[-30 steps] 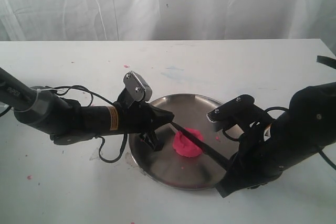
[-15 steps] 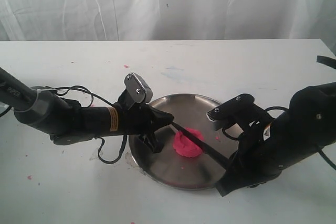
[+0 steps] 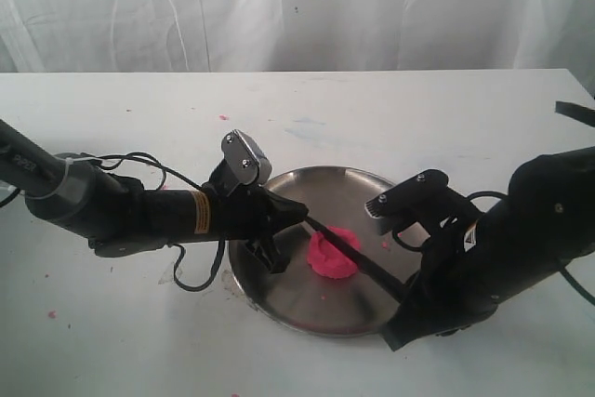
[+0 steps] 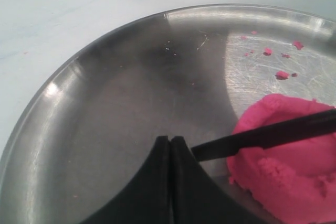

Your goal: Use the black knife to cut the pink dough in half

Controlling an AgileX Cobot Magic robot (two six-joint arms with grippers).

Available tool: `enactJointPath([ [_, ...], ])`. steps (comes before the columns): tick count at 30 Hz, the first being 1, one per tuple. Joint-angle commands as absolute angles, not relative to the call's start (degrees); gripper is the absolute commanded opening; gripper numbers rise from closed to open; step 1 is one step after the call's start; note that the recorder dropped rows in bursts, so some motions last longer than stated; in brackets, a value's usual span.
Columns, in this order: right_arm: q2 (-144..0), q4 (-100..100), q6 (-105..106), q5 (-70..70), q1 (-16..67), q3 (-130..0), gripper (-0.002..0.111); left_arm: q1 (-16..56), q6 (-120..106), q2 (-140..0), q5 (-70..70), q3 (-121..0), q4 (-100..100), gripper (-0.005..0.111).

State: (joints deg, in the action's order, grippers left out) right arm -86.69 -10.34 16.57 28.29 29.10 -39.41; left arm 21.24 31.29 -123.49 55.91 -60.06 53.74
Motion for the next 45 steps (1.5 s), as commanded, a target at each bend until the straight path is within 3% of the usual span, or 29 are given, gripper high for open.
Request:
enactJointPath([
  [1,-89.4,-10.6,16.3,28.3,29.1,-39.3,0.0,21.4,31.4,-123.5,55.7,-60.1,54.4,0.0],
  [17,-90.2,-10.9,16.3,28.1,29.1,-40.1,0.0,20.1,31.4,-120.6,56.5,-60.1,55.3,0.0],
  [21,-90.2,-10.9,16.3,28.2,29.1,-40.1,0.0,20.9,31.3,-119.6,65.0,-60.1,55.4,0.0],
  [30,-90.2,-10.9,16.3,28.4,29.1,-40.1,0.0,24.1,24.9,-124.7,56.9,-60.1,46.7,0.0],
  [45,-90.2,-10.9,16.3,28.2,29.1,-40.1,0.0,24.1,24.8,-125.7,57.0,-60.1,48.2,0.0],
])
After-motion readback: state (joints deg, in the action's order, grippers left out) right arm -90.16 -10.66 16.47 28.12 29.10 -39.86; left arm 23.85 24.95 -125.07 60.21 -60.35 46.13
